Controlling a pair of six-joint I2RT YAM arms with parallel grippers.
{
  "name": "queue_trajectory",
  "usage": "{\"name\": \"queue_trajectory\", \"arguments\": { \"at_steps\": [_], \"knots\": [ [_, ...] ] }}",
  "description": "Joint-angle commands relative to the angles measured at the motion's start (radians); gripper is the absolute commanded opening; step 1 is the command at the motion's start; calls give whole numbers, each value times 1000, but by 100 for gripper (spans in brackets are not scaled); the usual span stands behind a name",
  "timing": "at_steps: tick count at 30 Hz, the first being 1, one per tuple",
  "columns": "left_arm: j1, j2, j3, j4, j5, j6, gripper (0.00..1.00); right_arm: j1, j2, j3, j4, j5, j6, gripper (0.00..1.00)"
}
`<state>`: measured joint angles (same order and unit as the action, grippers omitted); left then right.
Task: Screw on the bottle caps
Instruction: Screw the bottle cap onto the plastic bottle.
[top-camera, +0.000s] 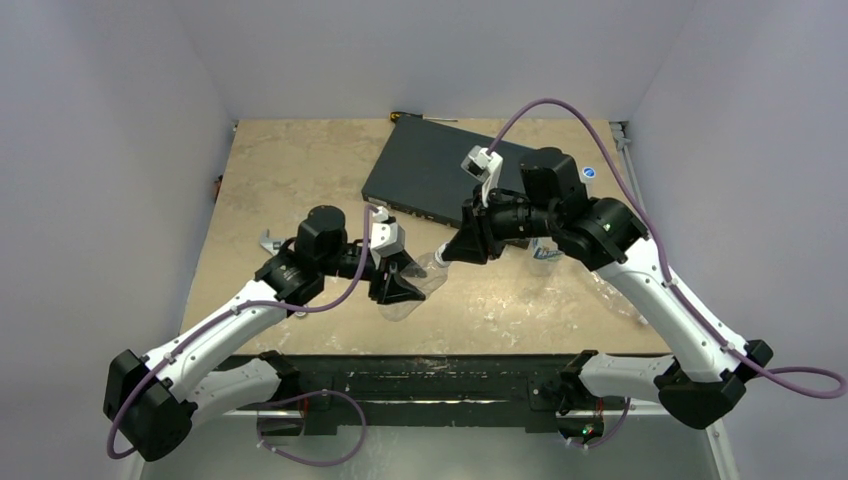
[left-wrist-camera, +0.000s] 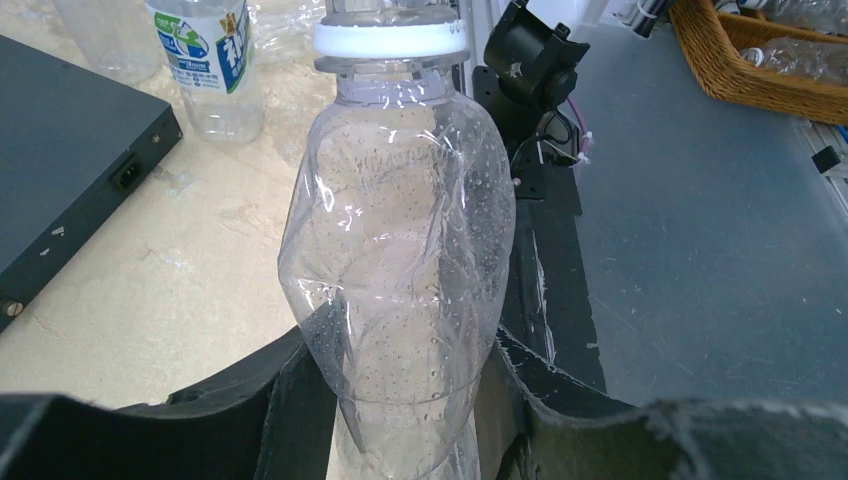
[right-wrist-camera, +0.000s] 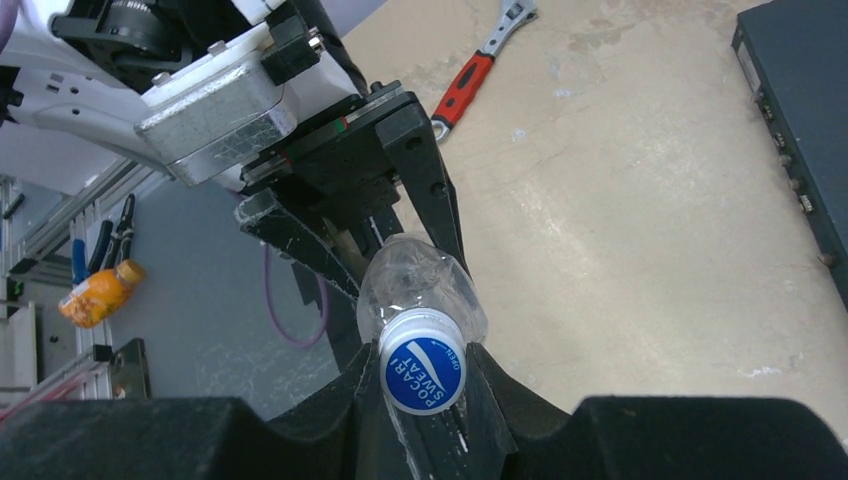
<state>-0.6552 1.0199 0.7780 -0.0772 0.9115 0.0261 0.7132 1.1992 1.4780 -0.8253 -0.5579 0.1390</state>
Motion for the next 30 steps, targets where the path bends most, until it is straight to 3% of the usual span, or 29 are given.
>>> {"name": "queue_trajectory", "arguments": {
  "at_steps": [1,8,21,30],
  "knots": [
    [-6,-15,59,257,-130,-54,15,35,46,12,-54,5,91,8],
    [-27,-14,61,287,-391,43,13,35,117,66,-101,119,248,7],
    [-167,23,-21,536,-847,172,8,35,253,139,-137,276,483,10],
    [-232,52,-80,631,-974,261,3,35,327,215,-168,353,532,18]
  ]
}}
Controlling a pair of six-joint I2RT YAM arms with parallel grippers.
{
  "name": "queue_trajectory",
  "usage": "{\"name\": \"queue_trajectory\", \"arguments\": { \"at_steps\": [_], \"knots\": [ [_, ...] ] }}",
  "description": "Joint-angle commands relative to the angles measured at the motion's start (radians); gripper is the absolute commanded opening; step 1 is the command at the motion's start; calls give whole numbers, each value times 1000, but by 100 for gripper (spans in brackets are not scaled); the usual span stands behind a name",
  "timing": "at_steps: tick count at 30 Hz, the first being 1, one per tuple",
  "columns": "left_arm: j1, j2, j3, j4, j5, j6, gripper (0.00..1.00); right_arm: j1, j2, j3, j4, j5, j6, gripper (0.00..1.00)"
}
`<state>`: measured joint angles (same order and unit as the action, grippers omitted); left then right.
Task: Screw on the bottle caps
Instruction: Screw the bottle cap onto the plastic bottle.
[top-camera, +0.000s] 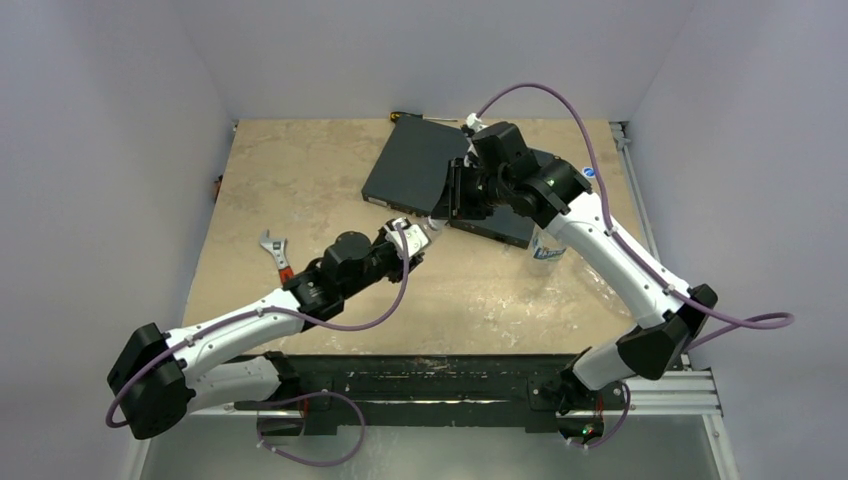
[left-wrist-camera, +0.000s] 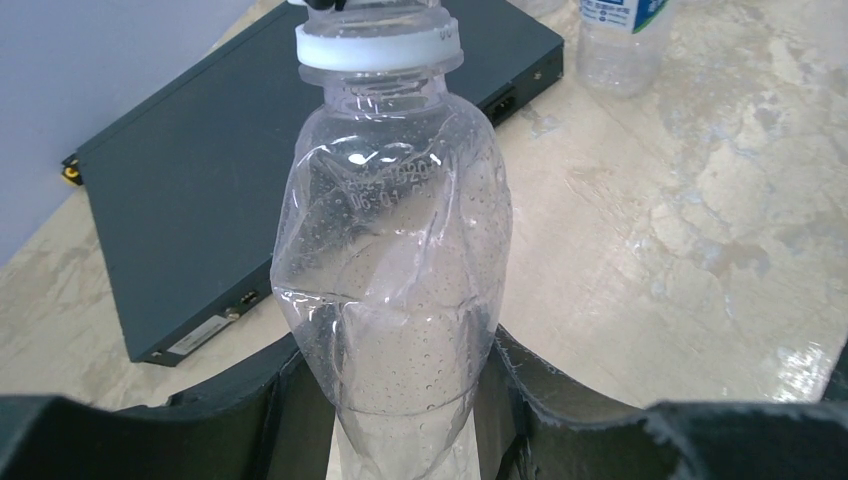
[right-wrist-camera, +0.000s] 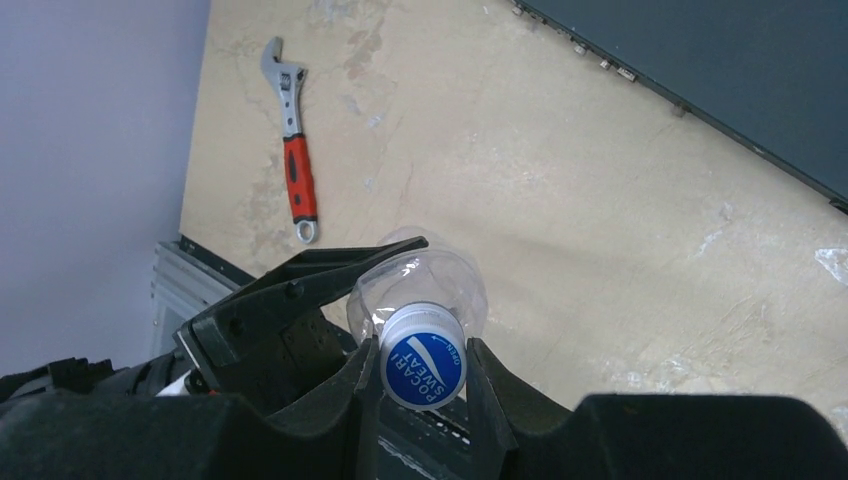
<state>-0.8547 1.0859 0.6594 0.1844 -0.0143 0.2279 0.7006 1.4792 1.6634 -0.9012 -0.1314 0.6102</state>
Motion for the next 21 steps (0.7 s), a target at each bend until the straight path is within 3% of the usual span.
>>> {"name": "queue_trajectory", "arguments": {
  "at_steps": [1,8,18,21],
  "knots": [
    [-35,-12,32,374,-51,59,3,48,47,35,-92,-71,68,19],
    [-48,-4,-18,377,-61,26,0,48,52,114,-130,-44,91,36],
    [-48,21,-12,267,-16,-56,0,47,-7,205,-154,42,54,88],
    [-43,24,-11,244,42,-80,0,47,-50,184,-132,49,17,98]
  ]
}}
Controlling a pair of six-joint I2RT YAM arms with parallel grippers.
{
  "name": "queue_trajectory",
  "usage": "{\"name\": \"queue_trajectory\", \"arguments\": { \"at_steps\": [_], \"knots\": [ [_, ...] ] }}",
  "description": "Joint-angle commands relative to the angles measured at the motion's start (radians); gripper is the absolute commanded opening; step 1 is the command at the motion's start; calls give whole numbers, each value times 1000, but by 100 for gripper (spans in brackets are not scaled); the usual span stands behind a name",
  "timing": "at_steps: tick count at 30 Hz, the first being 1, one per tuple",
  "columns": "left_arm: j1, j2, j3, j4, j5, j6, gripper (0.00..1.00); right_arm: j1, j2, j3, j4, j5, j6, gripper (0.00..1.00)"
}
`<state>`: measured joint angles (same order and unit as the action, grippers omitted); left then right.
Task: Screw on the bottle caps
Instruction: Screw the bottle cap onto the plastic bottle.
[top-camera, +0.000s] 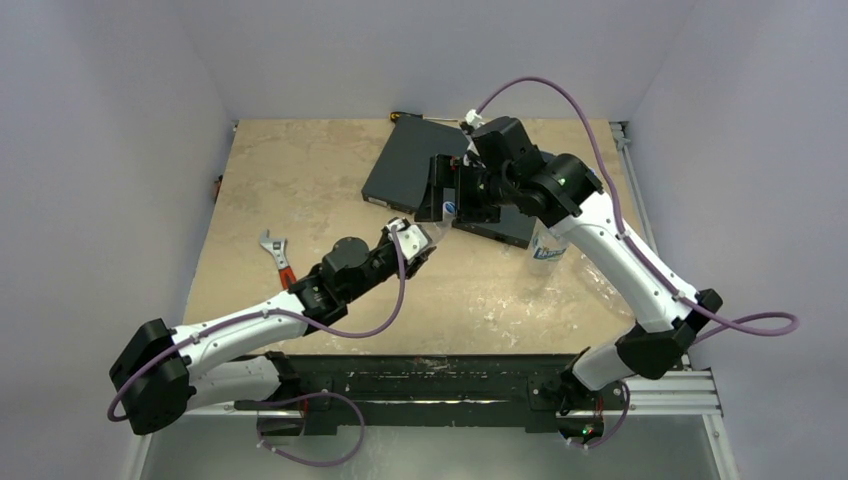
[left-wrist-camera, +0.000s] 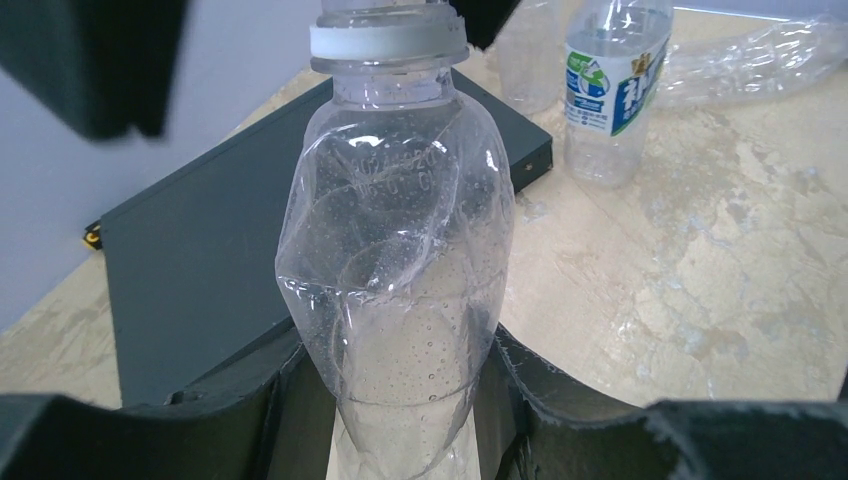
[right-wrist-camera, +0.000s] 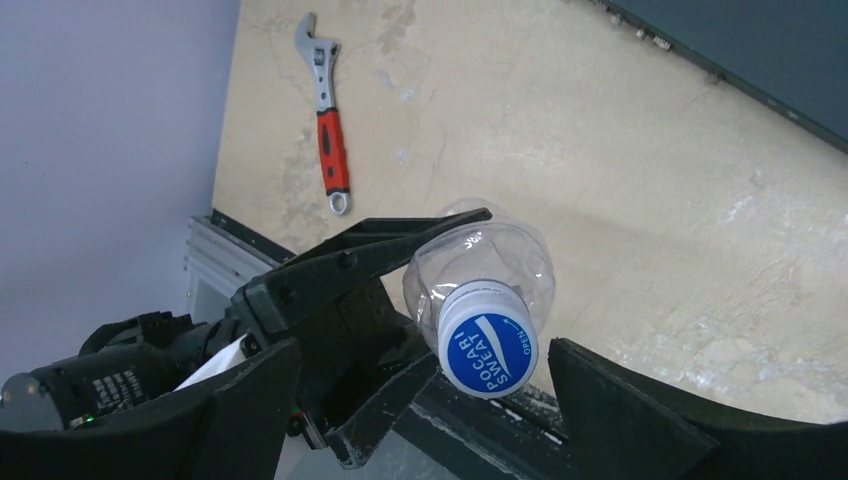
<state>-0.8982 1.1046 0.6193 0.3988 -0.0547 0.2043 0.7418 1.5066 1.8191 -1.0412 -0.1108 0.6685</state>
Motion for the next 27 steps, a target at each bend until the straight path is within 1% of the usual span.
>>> {"name": "queue_trajectory", "arguments": {
  "at_steps": [1,5,9,11,13,16,19,25,27],
  "knots": [
    [4,3,29,25,111,-67,0,6,-92,18,12,32,-58,98],
    [60,-14,35,-5,304,-125,0,6,-166,-46,49,28,-177,98],
    [141,-53,23,-8,569,-195,0,7,-239,-87,86,-68,-342,98],
    [156,-68,22,-18,675,-247,0,7,-261,-95,87,-119,-425,91],
    [157,-83,23,-25,745,-270,0,7,-288,-114,106,-231,-487,85],
    [157,-110,19,-37,809,-304,0,6,-304,-122,124,-318,-542,76],
    [157,-140,23,-68,848,-318,0,6,-298,-117,114,-361,-583,70],
    [158,-186,28,-140,883,-317,0,7,-302,-122,101,-425,-615,69],
    [157,-188,29,-147,890,-316,0,5,-298,-124,100,-452,-617,67]
  ]
}}
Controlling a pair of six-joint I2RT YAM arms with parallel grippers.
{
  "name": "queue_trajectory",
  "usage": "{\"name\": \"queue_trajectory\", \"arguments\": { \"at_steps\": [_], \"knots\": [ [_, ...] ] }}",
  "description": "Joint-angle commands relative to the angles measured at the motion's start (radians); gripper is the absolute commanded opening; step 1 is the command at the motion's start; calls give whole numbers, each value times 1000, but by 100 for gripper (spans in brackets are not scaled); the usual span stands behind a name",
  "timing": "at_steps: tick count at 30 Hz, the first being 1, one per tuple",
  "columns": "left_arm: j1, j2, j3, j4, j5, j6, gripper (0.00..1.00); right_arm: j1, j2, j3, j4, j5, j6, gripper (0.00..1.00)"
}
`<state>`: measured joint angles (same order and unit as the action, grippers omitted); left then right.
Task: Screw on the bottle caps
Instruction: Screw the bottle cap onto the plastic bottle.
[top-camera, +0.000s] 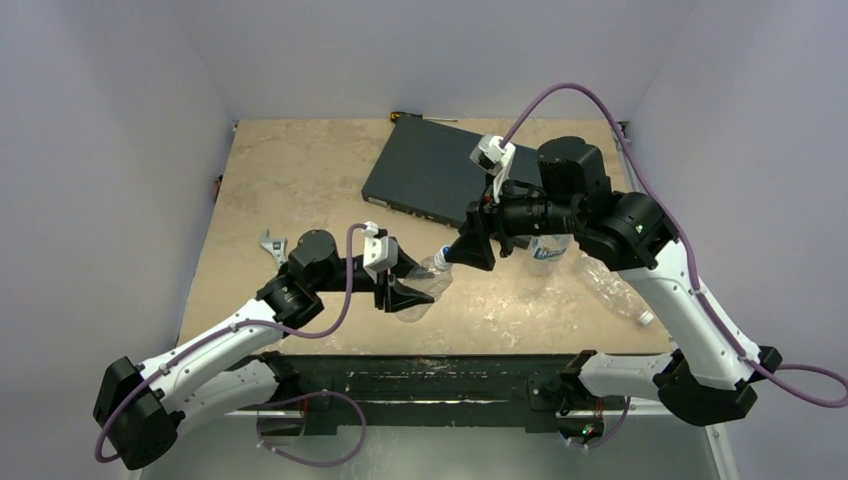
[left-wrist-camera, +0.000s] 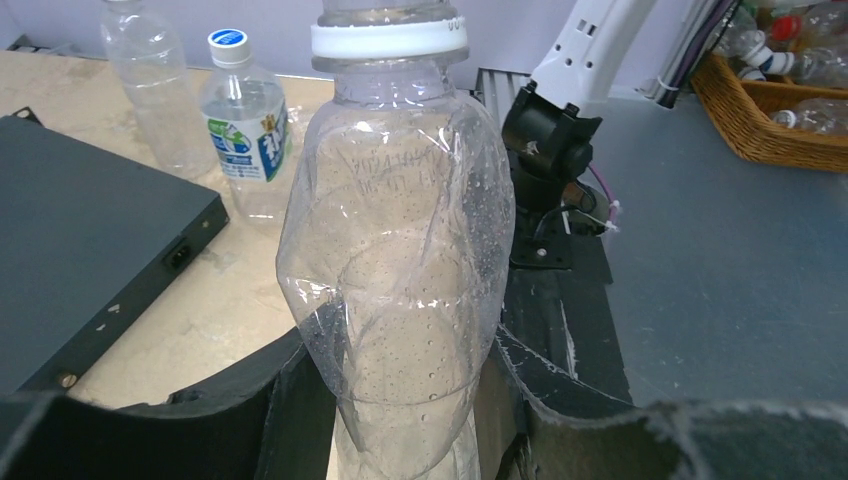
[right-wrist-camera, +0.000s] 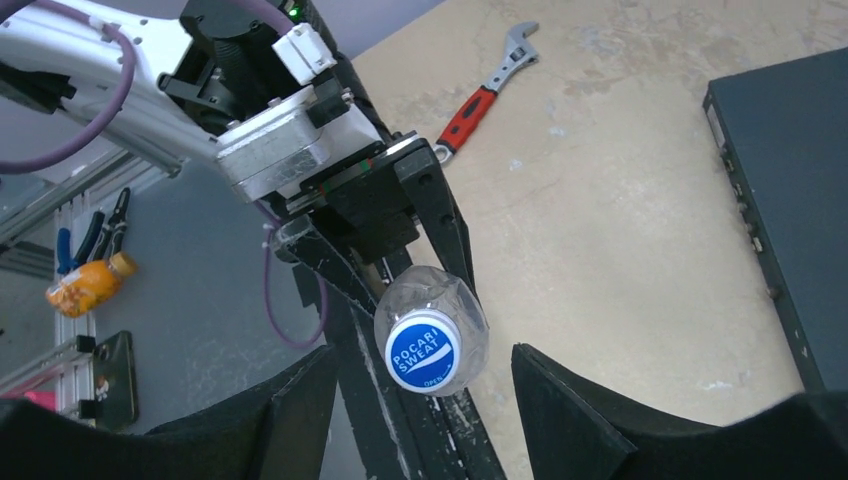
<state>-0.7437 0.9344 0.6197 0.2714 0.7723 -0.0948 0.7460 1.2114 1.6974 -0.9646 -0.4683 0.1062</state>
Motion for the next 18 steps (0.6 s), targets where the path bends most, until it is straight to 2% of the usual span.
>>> {"name": "queue_trajectory", "arguments": {
  "at_steps": [1,18],
  "knots": [
    [2,-19,29,-20,65,-18,0,2,1,-2,23,-106,-56,66],
    [3,-8,41,-12,74,-23,0,21,34,-31,1,-84,-60,55]
  ]
}}
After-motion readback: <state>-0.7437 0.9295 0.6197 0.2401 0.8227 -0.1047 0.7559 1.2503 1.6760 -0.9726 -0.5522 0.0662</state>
